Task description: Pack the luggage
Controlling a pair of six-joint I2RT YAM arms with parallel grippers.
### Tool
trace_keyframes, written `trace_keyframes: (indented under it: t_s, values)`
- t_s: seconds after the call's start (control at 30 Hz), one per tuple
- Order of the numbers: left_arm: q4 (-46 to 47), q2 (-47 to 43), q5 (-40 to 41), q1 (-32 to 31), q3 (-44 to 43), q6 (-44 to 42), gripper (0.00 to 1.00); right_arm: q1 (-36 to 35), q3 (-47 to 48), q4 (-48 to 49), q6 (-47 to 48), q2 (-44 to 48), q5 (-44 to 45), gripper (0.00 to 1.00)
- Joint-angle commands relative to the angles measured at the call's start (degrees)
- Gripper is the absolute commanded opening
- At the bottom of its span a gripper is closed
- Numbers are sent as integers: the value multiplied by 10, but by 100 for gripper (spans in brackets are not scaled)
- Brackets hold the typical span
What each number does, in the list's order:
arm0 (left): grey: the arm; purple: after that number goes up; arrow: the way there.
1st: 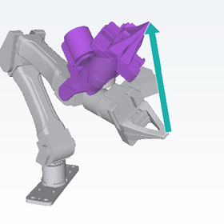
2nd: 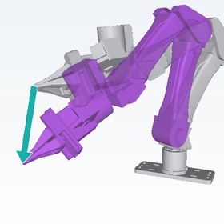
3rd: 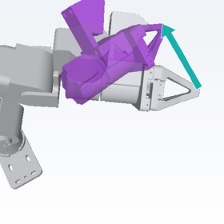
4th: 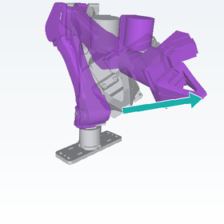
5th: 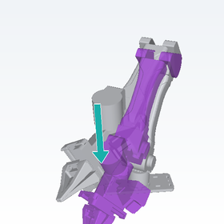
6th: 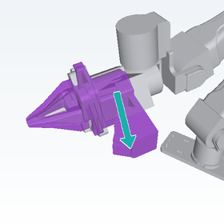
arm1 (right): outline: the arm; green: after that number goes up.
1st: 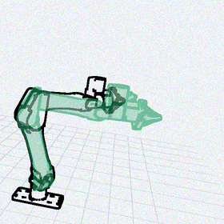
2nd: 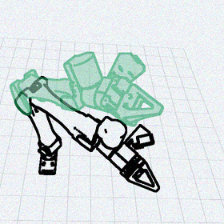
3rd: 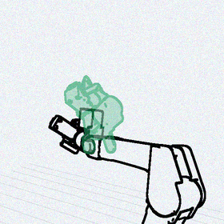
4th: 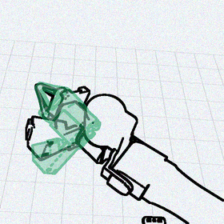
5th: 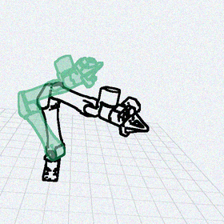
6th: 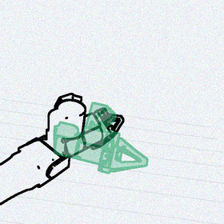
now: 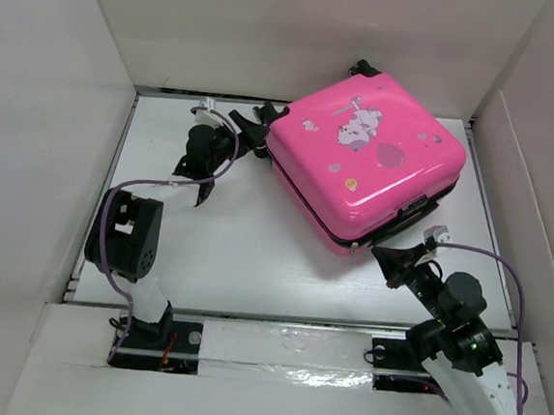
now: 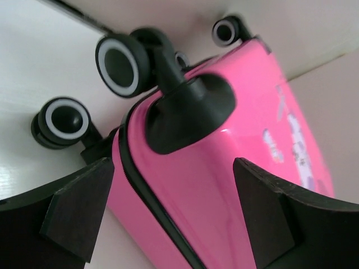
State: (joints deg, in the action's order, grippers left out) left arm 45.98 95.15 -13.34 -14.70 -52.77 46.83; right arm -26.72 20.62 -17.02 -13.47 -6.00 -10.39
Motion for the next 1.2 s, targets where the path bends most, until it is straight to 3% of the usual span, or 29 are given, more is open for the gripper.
trace_keyframes:
  t_s: [0.0, 0.13, 0.3, 0.63, 0.83, 0.97, 1.07, 1.1, 1.13, 1.17]
  values:
    - [-44, 19, -29, -17, -53, -25, 87, -5, 7, -40, -30, 10, 41, 0]
    - [-46, 71, -5, -23, -109, -17, 89, -5, 28, -30, -5, -45, 31, 1]
    - [-44, 130, 3, -23, -197, 5, 99, -5, 31, 7, 16, -102, -10, 11]
    - [-184, 296, 2, -7, -425, 23, 99, -5, 13, 10, 6, -83, -19, 20]
    - [-193, 334, 27, -7, -466, 45, 92, -11, 19, 8, 15, -105, -29, 22]
    - [-166, 356, 20, -7, -490, 59, 77, -11, 27, 12, 17, -113, -17, 29]
    - [-137, 366, -1, -7, -487, 72, 70, -11, 32, 18, 10, -111, 7, 43]
    - [-129, 368, -5, -7, -486, 75, 65, -11, 35, 15, 10, -115, 26, 53]
    - [-121, 369, -13, -7, -483, 76, 57, -11, 38, 12, 6, -118, 38, 57]
    - [-101, 369, -16, -7, -473, 80, 32, -11, 42, 9, 6, -121, 50, 61]
